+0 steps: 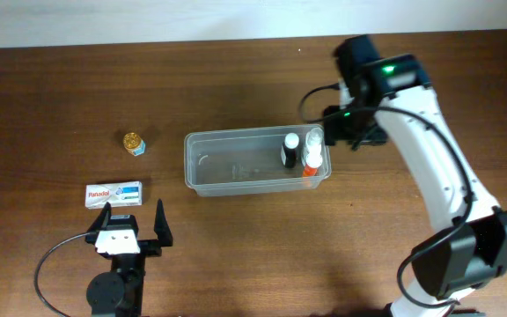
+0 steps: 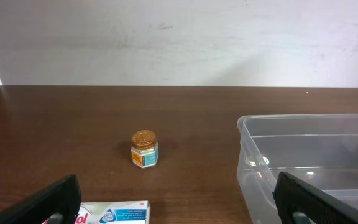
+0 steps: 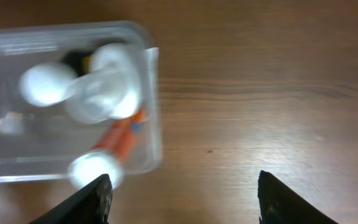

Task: Pack container
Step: 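Lift the right gripper out and retract it to the right side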

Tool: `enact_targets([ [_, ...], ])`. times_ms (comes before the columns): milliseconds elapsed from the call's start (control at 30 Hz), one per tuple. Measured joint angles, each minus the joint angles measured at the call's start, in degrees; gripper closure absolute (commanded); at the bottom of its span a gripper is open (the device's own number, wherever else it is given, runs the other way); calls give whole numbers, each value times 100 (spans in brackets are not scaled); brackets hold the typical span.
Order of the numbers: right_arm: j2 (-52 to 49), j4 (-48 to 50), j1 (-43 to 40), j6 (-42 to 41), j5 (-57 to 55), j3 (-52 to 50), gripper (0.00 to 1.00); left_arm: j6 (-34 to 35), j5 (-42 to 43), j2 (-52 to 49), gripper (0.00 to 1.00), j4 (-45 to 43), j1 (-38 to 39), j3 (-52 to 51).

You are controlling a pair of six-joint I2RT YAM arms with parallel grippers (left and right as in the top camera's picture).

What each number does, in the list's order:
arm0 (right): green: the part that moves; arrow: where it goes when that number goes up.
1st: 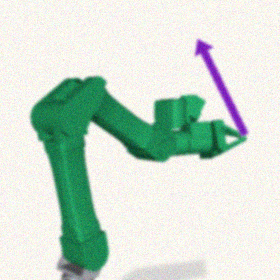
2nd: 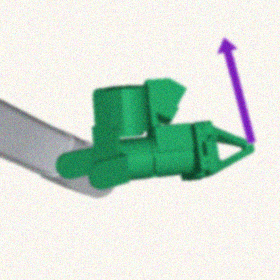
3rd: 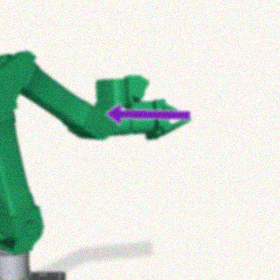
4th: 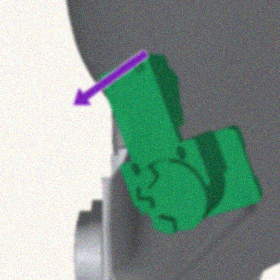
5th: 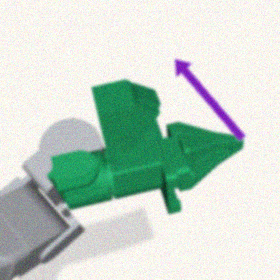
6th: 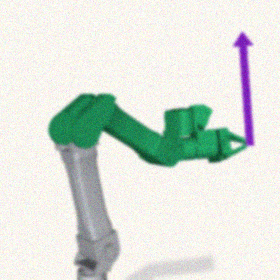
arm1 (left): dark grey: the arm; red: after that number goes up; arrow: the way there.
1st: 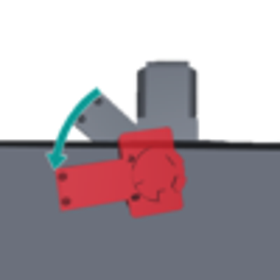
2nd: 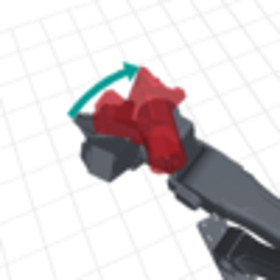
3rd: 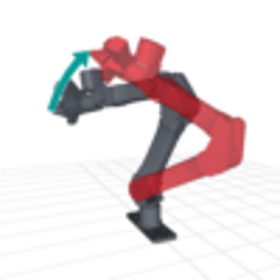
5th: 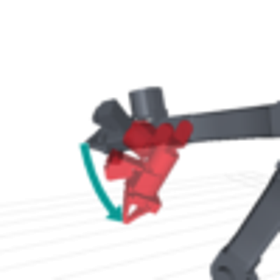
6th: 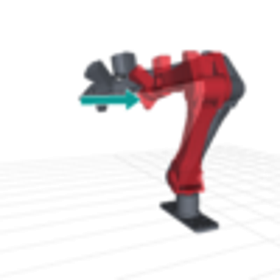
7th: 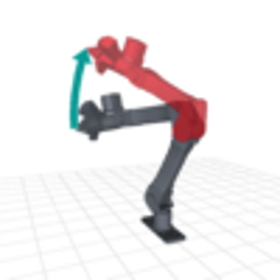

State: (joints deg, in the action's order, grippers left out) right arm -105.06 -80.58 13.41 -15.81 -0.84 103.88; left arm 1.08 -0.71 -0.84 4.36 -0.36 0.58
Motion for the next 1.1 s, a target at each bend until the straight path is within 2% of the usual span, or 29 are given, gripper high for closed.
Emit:
enact_targets([
  [133,0,2,-527,-57,-28,-13,31,0,0,0,1,-2,0,0],
  [200,2,85,-708,-68,-42,-118,27,0,0,0,1,-2,0,0],
  [400,0,459,-1224,-66,-44,-839,20,0,0,0,0,-2,0,0],
  [533,0,479,-1838,-59,-48,-1097,1,0,0,0,1,0,0,0],
  [933,0,437,-3941,-70,-68,-1106,2,0,0,0,1,0,0,0],
  [1100,0,426,-4546,-66,-70,-1106,2,0,0,0,1,-4,0,0],
])
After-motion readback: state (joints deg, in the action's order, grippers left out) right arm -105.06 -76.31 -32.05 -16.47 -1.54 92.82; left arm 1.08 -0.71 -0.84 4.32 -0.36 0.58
